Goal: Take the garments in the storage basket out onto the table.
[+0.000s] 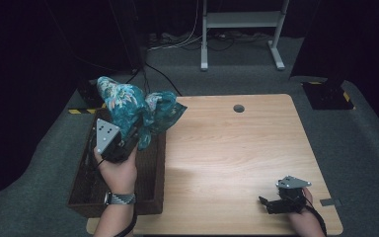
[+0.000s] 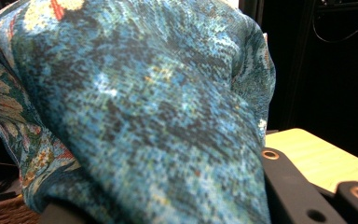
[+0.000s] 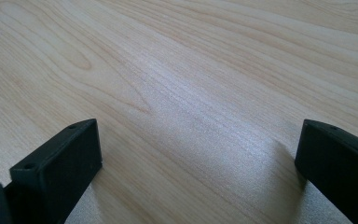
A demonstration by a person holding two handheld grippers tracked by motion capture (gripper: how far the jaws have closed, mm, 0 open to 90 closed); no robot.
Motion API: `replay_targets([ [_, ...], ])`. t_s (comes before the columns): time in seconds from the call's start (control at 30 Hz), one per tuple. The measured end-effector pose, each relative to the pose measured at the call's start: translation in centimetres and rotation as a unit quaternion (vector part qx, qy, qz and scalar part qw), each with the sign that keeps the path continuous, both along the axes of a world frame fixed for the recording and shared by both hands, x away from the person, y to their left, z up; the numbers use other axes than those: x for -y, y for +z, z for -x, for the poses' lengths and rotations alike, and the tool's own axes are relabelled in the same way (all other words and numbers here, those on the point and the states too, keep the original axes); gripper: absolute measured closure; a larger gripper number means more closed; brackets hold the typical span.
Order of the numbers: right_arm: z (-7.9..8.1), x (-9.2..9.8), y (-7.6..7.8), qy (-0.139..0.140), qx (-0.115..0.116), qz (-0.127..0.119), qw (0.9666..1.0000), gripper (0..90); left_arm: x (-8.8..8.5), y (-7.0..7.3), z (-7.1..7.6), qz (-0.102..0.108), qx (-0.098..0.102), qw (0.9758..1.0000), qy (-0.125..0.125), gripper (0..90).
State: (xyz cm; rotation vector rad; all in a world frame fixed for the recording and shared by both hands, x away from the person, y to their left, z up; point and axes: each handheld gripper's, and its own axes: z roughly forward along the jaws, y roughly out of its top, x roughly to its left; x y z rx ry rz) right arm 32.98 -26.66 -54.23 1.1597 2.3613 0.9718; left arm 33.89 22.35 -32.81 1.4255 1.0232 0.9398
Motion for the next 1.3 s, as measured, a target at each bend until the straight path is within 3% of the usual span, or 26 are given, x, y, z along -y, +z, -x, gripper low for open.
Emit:
replay_targets([
  [1.3, 0.0, 0.0, 0.0, 0.006, -0.001, 0.000, 1.0000, 0.5, 7.9, -0.4, -2.1, -0.012, -0.011, 0.9975, -0.068, 75.3],
])
